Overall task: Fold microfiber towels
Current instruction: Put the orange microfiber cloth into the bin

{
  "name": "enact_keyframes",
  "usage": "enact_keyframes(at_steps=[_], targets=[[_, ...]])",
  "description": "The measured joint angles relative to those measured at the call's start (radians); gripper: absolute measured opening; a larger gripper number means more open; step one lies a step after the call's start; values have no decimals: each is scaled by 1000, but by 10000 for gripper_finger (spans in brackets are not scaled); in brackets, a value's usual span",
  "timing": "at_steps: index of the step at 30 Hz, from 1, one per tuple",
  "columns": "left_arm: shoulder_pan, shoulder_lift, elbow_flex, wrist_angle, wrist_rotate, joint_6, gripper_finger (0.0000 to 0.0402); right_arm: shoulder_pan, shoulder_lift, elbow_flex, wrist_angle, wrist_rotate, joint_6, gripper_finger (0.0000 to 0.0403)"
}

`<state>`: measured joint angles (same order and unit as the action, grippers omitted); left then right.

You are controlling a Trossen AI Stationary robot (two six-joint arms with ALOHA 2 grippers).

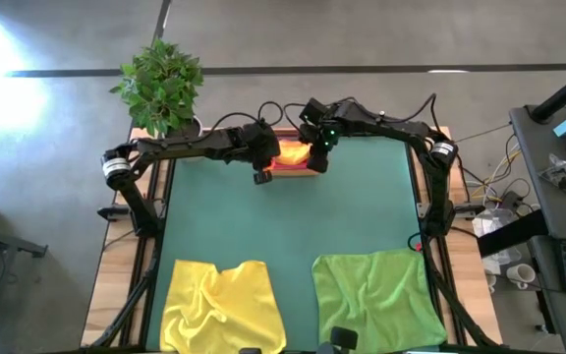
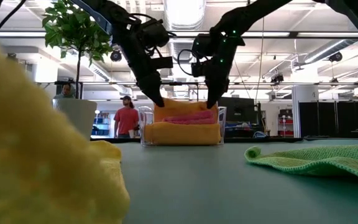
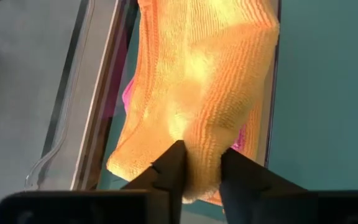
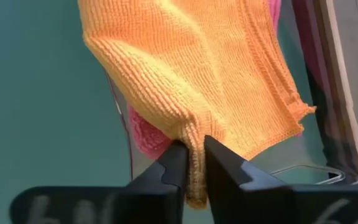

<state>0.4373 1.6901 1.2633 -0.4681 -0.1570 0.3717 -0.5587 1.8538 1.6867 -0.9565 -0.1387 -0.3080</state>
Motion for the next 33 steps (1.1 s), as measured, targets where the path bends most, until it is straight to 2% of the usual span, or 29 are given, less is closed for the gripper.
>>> enact_keyframes(at_steps=[6,10,15,17,22,27,33], targets=[[0,0,10,-78,2,-2,135,0,0,14,-17,0,29,105],[0,-13,36,-128,2,-62,173,0,0,62,-114,0,28,143],[0,-49,83,-163,1,-79,195,0,-1,132,-171,-1,35,169],[-1,-70,96,-170,0,-82,196,0,-1,145,-133,-16,36,173],[-1,-153,88,-187,-2,-176,197,0,9,133,5,-130,74,167],[-5,-223,46,-228,-1,-259,197,4,35,99,48,-131,90,152],[-25,-282,-25,-229,0,-266,197,6,73,60,46,-131,90,136]])
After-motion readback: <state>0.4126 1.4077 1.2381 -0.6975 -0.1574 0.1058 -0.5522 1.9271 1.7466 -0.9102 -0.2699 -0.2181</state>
